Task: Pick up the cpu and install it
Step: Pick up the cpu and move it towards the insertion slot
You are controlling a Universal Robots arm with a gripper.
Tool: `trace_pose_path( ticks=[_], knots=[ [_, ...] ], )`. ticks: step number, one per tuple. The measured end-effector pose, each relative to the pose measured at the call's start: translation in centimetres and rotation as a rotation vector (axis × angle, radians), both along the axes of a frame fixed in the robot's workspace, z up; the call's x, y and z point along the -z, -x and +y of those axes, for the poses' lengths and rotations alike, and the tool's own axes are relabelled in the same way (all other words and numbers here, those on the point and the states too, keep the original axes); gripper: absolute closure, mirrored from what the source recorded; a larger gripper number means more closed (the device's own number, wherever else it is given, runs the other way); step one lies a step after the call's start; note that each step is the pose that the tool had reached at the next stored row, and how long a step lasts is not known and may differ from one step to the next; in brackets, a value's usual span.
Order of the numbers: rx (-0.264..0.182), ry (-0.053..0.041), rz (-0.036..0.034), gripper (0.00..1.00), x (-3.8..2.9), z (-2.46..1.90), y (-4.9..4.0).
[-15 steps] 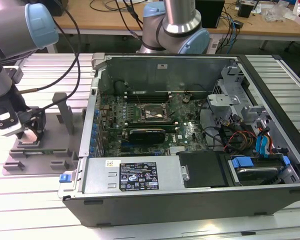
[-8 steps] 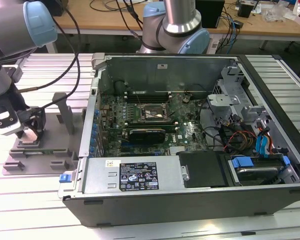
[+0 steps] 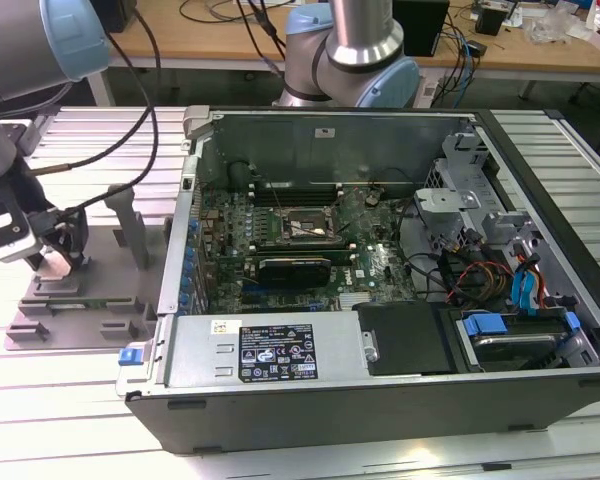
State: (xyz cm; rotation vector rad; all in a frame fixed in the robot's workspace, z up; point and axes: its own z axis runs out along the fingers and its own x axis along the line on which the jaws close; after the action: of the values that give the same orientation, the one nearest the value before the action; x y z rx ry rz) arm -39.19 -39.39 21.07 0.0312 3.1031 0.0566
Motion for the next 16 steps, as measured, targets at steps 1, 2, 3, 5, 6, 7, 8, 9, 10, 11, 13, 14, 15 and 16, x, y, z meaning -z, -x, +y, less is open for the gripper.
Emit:
trace_pose_path(
  ticks=[1,2,3,5,6,7,8,9,10,11,13,14,15,16],
  knots=[
    [0.0,0.0,0.0,0.45,-0.22,0.0,0.0],
    [0.0,0.0,0.0,0.45,-0.68,0.01,0.0],
    [0.0,0.0,0.0,0.45,-1.1,0.01,0.0],
    [0.0,0.0,0.0,0.45,-1.73,0.02,0.0],
    [0.0,0.0,-0.0001,0.45,-1.92,0.02,0.0],
    [0.0,0.0,0.0,0.45,-2.1,0.02,0.0],
    [0.0,0.0,0.0001,0.45,-2.55,0.02,0.0],
    [0.0,0.0001,0.0,0.45,-2.91,0.03,0.0],
    [0.0,0.0,0.0,0.45,-3.22,0.02,0.0],
    [0.0,0.0001,0.0,0.45,-3.37,0.02,0.0],
    [0.0,0.0,0.0,0.45,-4.04,0.02,0.0],
    [0.0,-0.0001,0.0,0.45,-4.22,0.03,0.0],
    [0.0,0.0,0.0,0.45,-4.37,0.03,0.0],
    [0.0,0.0,0.0,0.45,-4.59,0.03,0.0]
  ],
)
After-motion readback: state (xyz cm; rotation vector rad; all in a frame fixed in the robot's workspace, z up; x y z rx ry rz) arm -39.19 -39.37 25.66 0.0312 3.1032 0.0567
